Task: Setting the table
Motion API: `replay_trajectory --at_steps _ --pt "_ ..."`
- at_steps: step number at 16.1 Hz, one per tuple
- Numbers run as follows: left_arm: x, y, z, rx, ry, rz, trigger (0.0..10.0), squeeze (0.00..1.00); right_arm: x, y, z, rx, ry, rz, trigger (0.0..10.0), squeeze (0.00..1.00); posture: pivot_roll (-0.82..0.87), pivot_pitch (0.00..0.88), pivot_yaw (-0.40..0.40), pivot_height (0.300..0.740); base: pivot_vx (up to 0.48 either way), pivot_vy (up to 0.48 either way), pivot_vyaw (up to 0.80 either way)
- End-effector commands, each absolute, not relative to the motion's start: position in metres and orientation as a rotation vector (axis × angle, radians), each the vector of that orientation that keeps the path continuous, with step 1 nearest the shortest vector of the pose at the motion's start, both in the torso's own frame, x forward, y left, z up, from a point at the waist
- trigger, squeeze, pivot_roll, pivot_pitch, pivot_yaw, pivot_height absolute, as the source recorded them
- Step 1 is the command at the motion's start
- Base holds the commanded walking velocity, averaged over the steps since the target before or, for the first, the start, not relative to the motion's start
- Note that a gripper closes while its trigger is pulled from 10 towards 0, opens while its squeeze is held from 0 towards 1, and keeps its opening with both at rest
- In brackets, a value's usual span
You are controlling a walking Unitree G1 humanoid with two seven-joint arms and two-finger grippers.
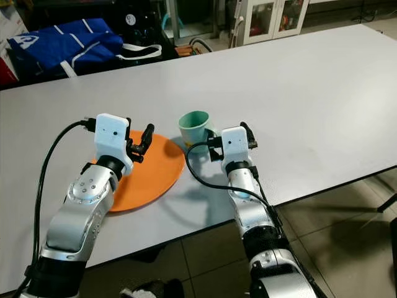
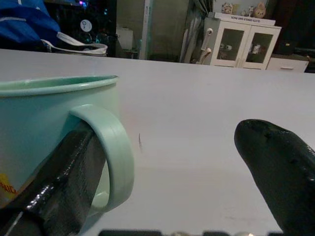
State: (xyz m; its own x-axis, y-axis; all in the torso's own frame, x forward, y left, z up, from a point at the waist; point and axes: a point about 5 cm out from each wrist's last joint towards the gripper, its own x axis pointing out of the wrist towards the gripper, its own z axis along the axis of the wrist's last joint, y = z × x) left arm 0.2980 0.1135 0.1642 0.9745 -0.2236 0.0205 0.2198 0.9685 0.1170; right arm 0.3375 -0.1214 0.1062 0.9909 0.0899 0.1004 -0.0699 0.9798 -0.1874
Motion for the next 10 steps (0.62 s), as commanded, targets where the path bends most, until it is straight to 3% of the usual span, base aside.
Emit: replay_trajectory --at_steps 1,5,9,10 --pt "0.297 0.115 0.168 0.122 -0.048 -0.213 10.0 0.00 0.336 -0.117 0.108 -0.176 -0.111 0.098 10.0 1.00 -0.02 0.021 0.115 0.740 0.000 0.000 0.00" --pt "0.297 0.114 0.167 0.121 -0.045 -0.222 10.0 0.00 0.328 -0.118 0.089 -0.153 -0.014 0.096 10.0 1.00 -0.02 0.022 0.116 0.740 0.000 0.000 0.00" --pt "0.297 0.115 0.167 0.121 -0.038 -0.224 10.0 0.00 0.320 -0.112 0.080 -0.013 0.099 0.147 10.0 1.00 -0.02 0.028 0.122 0.740 0.000 0.000 0.00" --pt "0.297 0.115 0.167 0.121 -0.038 -0.225 10.0 0.00 0.322 -0.112 0.086 0.004 0.086 0.163 10.0 0.57 -0.03 0.029 0.124 0.740 0.000 0.000 0.00"
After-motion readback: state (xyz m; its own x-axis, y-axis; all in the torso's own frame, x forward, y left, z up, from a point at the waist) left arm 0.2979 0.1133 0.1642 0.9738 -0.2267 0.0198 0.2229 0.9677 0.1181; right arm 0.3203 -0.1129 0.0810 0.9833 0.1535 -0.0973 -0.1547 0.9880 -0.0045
